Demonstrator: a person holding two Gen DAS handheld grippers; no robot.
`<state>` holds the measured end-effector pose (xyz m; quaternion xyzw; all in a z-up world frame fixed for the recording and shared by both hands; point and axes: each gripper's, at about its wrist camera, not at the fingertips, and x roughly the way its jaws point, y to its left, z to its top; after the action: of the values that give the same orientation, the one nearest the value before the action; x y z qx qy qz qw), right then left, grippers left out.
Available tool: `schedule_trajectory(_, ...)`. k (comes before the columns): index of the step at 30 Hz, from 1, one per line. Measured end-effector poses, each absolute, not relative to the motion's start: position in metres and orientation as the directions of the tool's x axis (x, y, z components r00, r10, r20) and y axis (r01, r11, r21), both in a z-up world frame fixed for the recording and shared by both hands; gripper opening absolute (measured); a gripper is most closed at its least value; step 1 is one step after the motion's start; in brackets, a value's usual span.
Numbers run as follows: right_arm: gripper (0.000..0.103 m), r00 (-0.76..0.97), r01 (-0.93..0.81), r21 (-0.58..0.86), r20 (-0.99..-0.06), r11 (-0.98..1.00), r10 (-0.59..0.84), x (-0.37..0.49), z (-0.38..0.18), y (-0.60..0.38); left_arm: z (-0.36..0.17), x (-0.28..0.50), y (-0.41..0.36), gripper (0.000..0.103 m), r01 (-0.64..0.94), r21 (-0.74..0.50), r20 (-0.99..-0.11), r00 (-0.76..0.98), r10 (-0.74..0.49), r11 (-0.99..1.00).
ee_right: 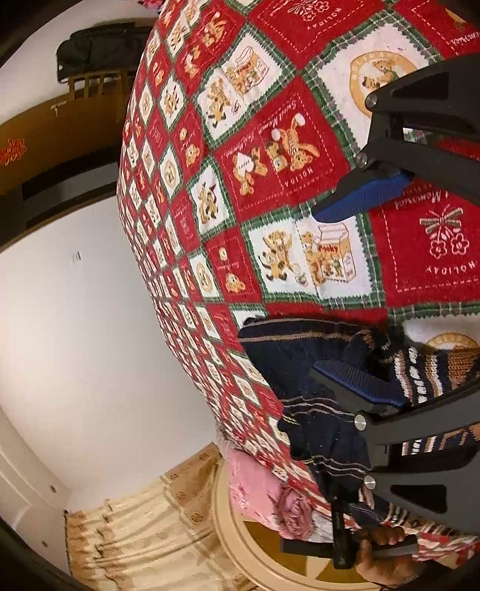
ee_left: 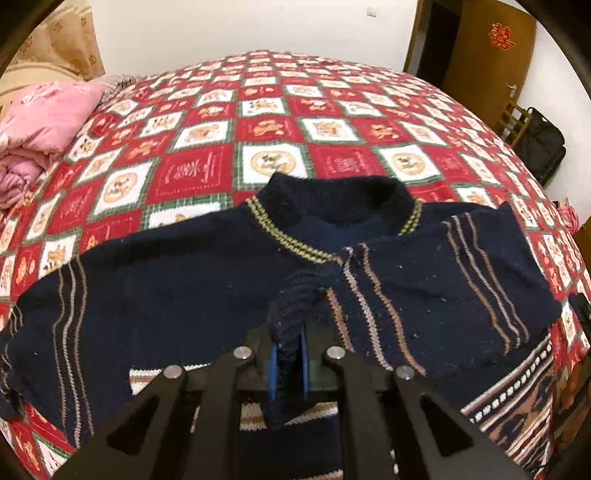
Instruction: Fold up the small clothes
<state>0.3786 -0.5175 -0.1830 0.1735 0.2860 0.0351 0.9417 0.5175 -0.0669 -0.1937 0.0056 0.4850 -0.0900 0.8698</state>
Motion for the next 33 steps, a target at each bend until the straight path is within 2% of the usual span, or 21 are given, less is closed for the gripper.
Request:
schedule_trajectory(3, 0.078, 0.832, 0.011, 0.315, -0.530, 0.949, 0.167, 0.378, -0.182, -0.509, -0.201, 0.520, -0.070, 0.010, 0.161, -0.038, -0.848, 0.517, -0.117, 0.986)
schedule_trajectory(7, 0.078, 0.830, 0.004, 0.294, -0.534, 0.956, 0.161, 0.378, -0.182, -0.505, -0.204, 0.522, -0.068, 0.011, 0.151, -0.044, -0.849, 0.515, -0.117, 0.987)
schedule_trajectory(11, 0.078, 0.828, -0.001, 0.279, -0.538, 0.960, 0.157, 0.378, -0.182, -0.501, -0.204, 0.518, -0.070, 0.019, 0.161, -0.045, -0.843, 0.524, -0.124, 0.986)
schedule_trajectory(12, 0.078, 0.827, -0.001, 0.276, -0.540, 0.961, 0.156, 0.378, -0.183, -0.500, -0.204, 0.517, -0.070, 0.024, 0.154, -0.049, -0.845, 0.520, -0.123, 0.987)
schedule_trajectory(13, 0.078, 0.826, -0.001, 0.275, -0.541, 0.961, 0.155, 0.378, -0.183, -0.500, -0.204, 0.515, -0.069, 0.035, 0.147, -0.050, -0.846, 0.519, -0.120, 0.988)
schedule_trajectory(14, 0.078, 0.826, 0.001, 0.274, -0.543, 0.962, 0.153, 0.378, -0.184, -0.500, -0.202, 0.511, -0.066, 0.041, 0.147, -0.074, -0.841, 0.522, -0.141, 0.986)
schedule_trajectory(15, 0.078, 0.826, 0.005, 0.275, -0.544, 0.962, 0.151, 0.379, -0.184, -0.500, -0.201, 0.507, -0.064, 0.053, 0.149, -0.092, -0.836, 0.525, -0.158, 0.985)
schedule_trajectory(16, 0.078, 0.826, 0.009, 0.276, -0.544, 0.961, 0.148, 0.379, -0.184, -0.501, -0.200, 0.501, -0.062, 0.061, 0.152, -0.108, -0.832, 0.527, -0.173, 0.982)
schedule_trajectory(17, 0.078, 0.825, 0.015, 0.277, -0.546, 0.961, 0.145, 0.379, -0.185, -0.502, -0.200, 0.493, -0.061, 0.061, 0.161, -0.119, -0.831, 0.524, -0.187, 0.980)
schedule_trajectory(23, 0.078, 0.823, 0.026, 0.274, -0.551, 0.961, 0.135, 0.379, -0.186, -0.502, -0.216, 0.482, -0.063, 0.060, 0.162, -0.115, -0.847, 0.499, -0.182, 0.980)
schedule_trajectory(24, 0.078, 0.824, 0.024, 0.273, -0.550, 0.962, 0.135, 0.379, -0.186, -0.502, -0.218, 0.483, -0.064, 0.055, 0.157, -0.116, -0.847, 0.501, -0.180, 0.981)
schedule_trajectory(26, 0.078, 0.825, 0.020, 0.270, -0.548, 0.963, 0.136, 0.379, -0.185, -0.502, -0.218, 0.483, -0.067, 0.035, 0.172, -0.104, -0.840, 0.513, -0.180, 0.980)
schedule_trajectory(27, 0.078, 0.825, 0.019, 0.267, -0.548, 0.964, 0.136, 0.380, -0.185, -0.501, -0.216, 0.483, -0.068, 0.014, 0.185, -0.113, -0.838, 0.511, -0.193, 0.976)
schedule_trajectory(33, 0.078, 0.829, 0.013, 0.260, -0.543, 0.966, 0.135, 0.379, -0.184, -0.499, -0.191, 0.472, -0.065, 0.011, 0.217, -0.057, -0.823, 0.542, -0.169, 0.975)
